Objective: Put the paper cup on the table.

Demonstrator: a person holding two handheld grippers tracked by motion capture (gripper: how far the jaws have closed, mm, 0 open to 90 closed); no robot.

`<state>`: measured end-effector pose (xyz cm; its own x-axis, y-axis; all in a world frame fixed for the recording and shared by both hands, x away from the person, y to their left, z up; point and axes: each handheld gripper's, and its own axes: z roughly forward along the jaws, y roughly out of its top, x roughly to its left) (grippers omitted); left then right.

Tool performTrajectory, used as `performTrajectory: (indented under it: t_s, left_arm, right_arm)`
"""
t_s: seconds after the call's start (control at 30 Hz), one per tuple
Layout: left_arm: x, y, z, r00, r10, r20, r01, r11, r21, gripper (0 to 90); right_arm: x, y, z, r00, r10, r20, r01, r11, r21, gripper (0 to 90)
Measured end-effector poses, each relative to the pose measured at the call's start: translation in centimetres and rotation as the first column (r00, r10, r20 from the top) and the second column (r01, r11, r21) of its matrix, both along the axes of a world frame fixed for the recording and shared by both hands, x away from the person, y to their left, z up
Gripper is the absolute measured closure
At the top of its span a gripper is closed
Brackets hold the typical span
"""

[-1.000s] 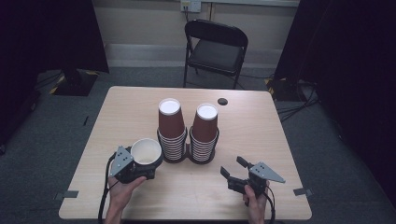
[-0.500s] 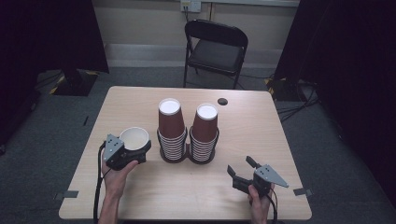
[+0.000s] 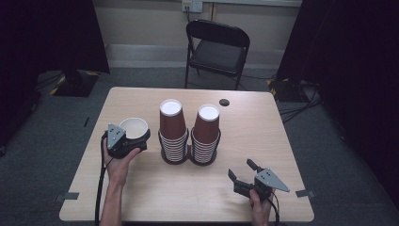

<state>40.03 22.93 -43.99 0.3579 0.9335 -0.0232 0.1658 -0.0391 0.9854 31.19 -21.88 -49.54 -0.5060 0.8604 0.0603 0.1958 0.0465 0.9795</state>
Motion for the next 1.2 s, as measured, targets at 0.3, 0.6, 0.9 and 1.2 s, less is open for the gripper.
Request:
performTrajectory:
  t_s: [0.3, 0.6, 0.9, 1.2]
  left_arm:
    - [2.4, 0.0, -2.0, 0.9927, -0.025, -0.118, 0.022, 0.9994, -0.028, 6.2]
    - [3.1, -0.4, -3.0, 0.9897, -0.045, -0.136, 0.043, 0.9989, -0.018, 6.1]
    - [3.0, -0.5, -3.4, 0.9806, -0.034, -0.193, 0.041, 0.9986, 0.034, 7.0]
    - [2.8, -0.5, -4.0, 0.9734, -0.017, -0.228, 0.034, 0.9969, 0.071, 10.5]
  right_arm:
    - [-0.2, 0.0, 0.0, 0.9997, -0.001, 0.023, 0.001, 1.0, -0.001, 14.0]
    - [-0.2, 0.1, 0.0, 0.9996, 0.009, 0.025, -0.009, 1.0, -0.014, 14.0]
    - [-0.2, 0.2, 0.0, 0.9997, 0.01, 0.022, -0.009, 1.0, -0.022, 14.4]
    - [-0.3, 0.2, 0.0, 0.9996, 0.015, 0.024, -0.014, 1.0, -0.027, 14.8]
